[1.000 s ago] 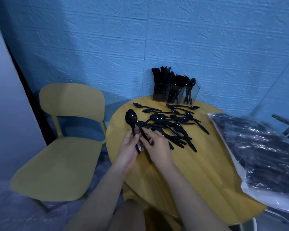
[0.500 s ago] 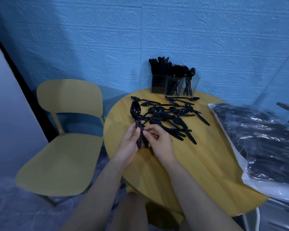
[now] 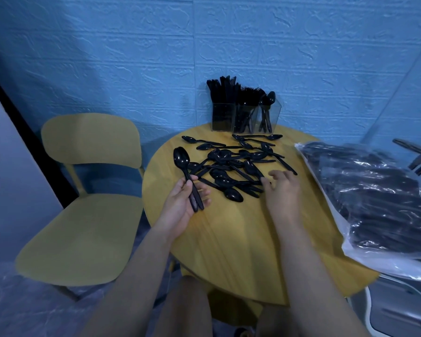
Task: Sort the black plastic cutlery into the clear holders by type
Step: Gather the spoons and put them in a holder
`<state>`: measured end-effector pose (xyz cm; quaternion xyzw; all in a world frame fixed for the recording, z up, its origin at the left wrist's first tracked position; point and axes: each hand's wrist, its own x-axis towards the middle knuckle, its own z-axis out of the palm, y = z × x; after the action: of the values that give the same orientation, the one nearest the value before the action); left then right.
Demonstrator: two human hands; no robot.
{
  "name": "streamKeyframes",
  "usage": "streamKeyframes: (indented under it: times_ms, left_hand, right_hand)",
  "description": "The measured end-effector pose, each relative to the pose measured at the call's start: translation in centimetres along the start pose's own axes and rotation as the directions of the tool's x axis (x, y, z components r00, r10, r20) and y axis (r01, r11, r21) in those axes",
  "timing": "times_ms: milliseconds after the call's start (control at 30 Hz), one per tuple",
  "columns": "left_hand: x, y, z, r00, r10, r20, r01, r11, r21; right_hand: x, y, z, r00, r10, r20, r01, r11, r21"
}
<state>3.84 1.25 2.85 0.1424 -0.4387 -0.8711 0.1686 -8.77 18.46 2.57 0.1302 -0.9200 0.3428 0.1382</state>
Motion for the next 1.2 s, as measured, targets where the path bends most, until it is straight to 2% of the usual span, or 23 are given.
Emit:
streamKeyframes:
  times_ms: [100, 267, 367, 467, 567, 667, 800, 1000, 1100, 1200]
  left_hand:
    - [-0.1, 0.0, 0.0, 1.0, -0.01, -0.001, 0.01, 1.0, -0.002]
    - [-0.1, 0.1, 0.1, 1.0, -0.02, -0.019, 0.02, 1.0, -0.011]
    - [-0.2, 0.1, 0.0, 1.0, -0.019, -0.018, 0.019, 1.0, -0.005]
    - [-0.3, 0.2, 0.3, 1.0, -0.014, -0.012, 0.014, 1.0, 0.002]
    - [-0.3, 0.1, 0.6, 1.0, 0.013, -0.004, -0.013, 0.999, 0.032]
    - [-0.4, -0.1, 0.6, 0.999, 0.043, -0.001, -0.042, 0.994, 0.099]
    - [-0.5, -0.4, 0.5, 0.997, 0.063, 0.046, -0.072, 0.971, 0.227]
    - [-0.4, -0.6, 0.4, 0.994, 0.043, 0.098, -0.075, 0.935, 0.346]
    - [-0.5, -0.6, 0.4, 0.991, 0.095, 0.098, -0.129, 0.886, 0.446]
    - [-0.4, -0.7, 0.3, 0.991, 0.112, 0.07, -0.131, 0.908, 0.397]
  right_hand:
    - [0.2, 1.0, 0.2, 0.992, 0.096, 0.079, -0.093, 0.995, -0.042]
    - [0.1, 0.6, 0.2, 0.989, 0.09, 0.113, -0.092, 0.996, 0.012]
    - [0.0, 0.2, -0.3, 0.987, 0.134, 0.085, -0.146, 0.976, 0.164]
    - [-0.5, -1.5, -0.6, 0.982, 0.154, 0.109, -0.187, 0.882, 0.433]
    - [-1.7, -3.6, -0.2, 0.974, 0.021, 0.225, -0.166, 0.741, 0.651]
    - [-2.8, -5.3, 0.6, 0.937, -0.166, 0.307, -0.123, 0.665, 0.737]
    - [-3.0, -6.3, 2.1, 0.905, -0.254, 0.342, -0.109, 0.638, 0.762]
    - [-3.5, -6.2, 3.2, 0.906, -0.333, 0.262, 0.078, 0.74, 0.668]
    - [-2.9, -5.5, 2.8, 0.905, -0.371, 0.207, 0.19, 0.79, 0.583]
    - [-0.8, -3.5, 1.4, 0.932, -0.338, 0.129, 0.255, 0.868, 0.426]
